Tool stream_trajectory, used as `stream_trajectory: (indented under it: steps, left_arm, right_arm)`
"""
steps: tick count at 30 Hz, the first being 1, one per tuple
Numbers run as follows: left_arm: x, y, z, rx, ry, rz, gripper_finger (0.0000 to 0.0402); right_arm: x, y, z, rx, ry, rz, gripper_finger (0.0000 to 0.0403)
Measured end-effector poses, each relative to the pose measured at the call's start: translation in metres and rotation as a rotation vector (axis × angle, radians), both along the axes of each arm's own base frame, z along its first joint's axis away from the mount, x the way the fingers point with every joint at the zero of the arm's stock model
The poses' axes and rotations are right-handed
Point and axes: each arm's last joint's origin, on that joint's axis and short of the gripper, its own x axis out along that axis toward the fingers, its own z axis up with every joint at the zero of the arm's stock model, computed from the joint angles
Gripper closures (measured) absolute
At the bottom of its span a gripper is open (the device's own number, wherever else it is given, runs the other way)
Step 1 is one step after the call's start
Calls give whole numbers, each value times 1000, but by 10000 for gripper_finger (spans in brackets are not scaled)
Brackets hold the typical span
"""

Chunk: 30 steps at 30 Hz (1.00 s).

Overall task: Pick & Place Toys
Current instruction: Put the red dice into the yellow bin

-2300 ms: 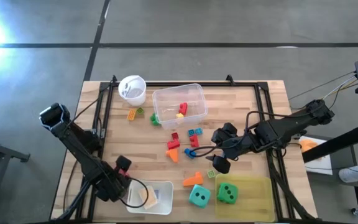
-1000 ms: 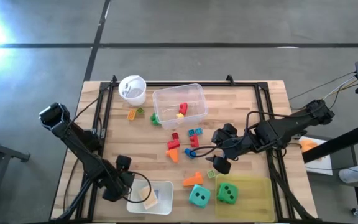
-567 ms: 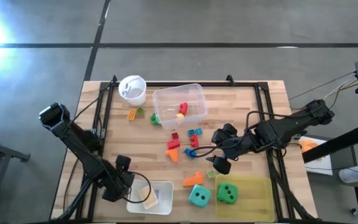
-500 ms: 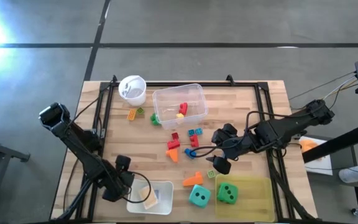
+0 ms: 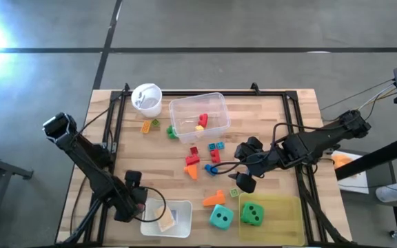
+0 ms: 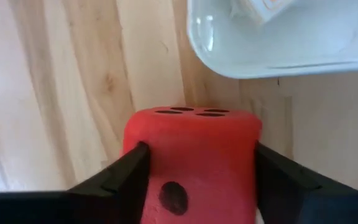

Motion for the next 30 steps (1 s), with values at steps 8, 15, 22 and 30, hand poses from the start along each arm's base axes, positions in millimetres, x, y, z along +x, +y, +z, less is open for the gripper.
stream_trajectory:
  steps: [8, 15, 22, 30]
  left_arm:
    - [-4, 5, 12, -24, -48, 52, 347]
    - [-3, 6, 12, -28, -48, 61, 364]
    - [-4, 8, 16, -51, -44, 85, 387]
    - [-13, 20, 29, -27, -87, 183, 398]
  right_arm:
    - [0, 0, 0, 0, -1, 0, 18]
    - [0, 0, 0, 1, -2, -1, 18]
    - [0, 0, 0, 1, -2, -1, 18]
    - [0, 0, 0, 2, -4, -1, 18]
